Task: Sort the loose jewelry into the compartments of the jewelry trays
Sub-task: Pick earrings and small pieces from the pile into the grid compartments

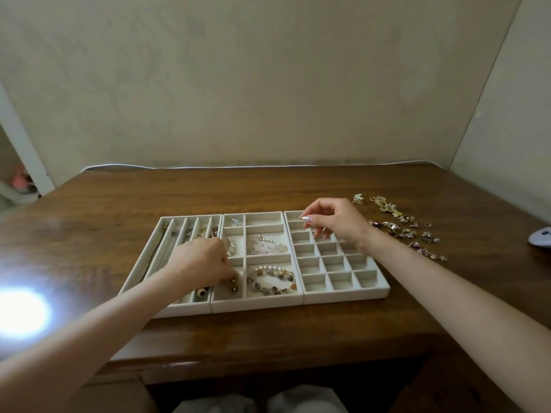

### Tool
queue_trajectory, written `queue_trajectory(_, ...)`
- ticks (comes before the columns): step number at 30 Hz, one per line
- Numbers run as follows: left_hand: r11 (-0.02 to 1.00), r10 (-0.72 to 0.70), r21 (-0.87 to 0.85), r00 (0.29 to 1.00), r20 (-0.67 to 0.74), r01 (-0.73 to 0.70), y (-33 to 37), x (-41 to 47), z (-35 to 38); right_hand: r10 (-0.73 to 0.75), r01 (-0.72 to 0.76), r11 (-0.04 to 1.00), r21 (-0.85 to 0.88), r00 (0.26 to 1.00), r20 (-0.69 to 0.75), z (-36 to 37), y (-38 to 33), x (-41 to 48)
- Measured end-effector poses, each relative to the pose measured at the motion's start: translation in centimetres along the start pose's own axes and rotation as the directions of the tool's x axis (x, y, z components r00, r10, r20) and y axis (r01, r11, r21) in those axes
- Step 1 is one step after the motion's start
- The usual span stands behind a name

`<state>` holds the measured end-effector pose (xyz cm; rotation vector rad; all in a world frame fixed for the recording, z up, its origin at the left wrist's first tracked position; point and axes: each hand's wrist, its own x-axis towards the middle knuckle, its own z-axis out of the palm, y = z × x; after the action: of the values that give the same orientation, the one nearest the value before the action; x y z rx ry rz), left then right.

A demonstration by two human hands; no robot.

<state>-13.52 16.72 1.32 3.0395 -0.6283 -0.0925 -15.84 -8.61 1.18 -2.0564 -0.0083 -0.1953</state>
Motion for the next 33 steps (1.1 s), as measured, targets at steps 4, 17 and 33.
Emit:
queue_trajectory(4, 0.997, 0.027, -0.068, 0.995, -0.100, -0.034, 0.1, 0.4, -1.1, -0.005, 0.005, 1.000, -0.003, 1.000, -0.017, -0.5, 0.0, 0.1)
queue_trajectory(17, 0.826, 0.282, -0.404, 0.909, -0.307, -0.393, 7.8, 5.1, 1.2, 0.048, -0.059, 0.992, -0.111, 0.994, -0.095, -3.7, 2.0, -1.1)
queue_trajectory(33, 0.750, 0.355, -0.427, 0.853, -0.383, -0.505, 14.0, 10.6, 2.3, 0.183, -0.396, 0.624, -0.674, 0.912, -0.367, -11.4, 8.6, -0.5)
